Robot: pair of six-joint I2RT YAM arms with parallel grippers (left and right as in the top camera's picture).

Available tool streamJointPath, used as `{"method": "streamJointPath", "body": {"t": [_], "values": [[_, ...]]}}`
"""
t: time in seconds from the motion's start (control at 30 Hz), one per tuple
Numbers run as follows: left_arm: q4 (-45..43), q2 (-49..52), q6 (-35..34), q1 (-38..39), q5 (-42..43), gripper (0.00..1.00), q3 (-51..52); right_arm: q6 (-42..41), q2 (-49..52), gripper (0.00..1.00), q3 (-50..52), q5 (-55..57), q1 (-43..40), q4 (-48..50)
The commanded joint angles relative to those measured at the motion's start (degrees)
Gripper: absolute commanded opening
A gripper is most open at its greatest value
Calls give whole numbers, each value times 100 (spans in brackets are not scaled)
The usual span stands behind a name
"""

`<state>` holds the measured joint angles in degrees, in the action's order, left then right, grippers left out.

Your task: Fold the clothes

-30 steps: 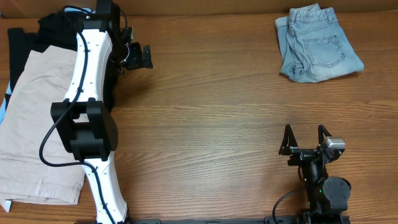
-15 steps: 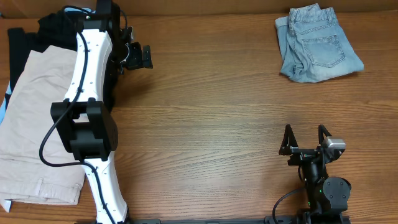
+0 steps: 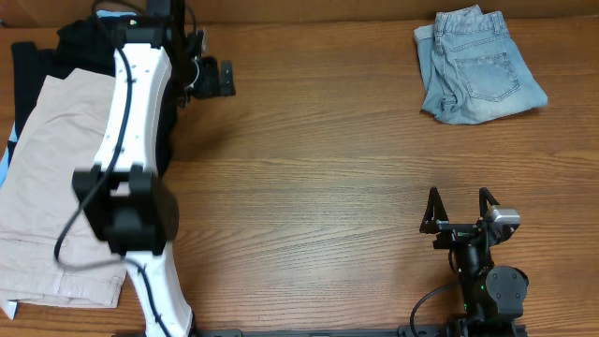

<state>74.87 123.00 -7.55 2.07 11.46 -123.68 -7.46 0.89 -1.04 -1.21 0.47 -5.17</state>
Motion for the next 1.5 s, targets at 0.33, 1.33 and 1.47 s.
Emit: {"method": "streamJointPath", "body": {"t": [0.33, 1.33, 1.47], "values": [[-334, -5348, 122, 887, -468, 100, -111, -24, -72, 100, 59, 50, 33, 35], [-8553, -10474, 557, -616, 887, 100, 10266, -24, -72, 100, 59, 50, 33, 35], [-8607, -10795, 560, -616, 452, 100, 10966, -24, -72, 100, 59, 50, 33, 35]]}}
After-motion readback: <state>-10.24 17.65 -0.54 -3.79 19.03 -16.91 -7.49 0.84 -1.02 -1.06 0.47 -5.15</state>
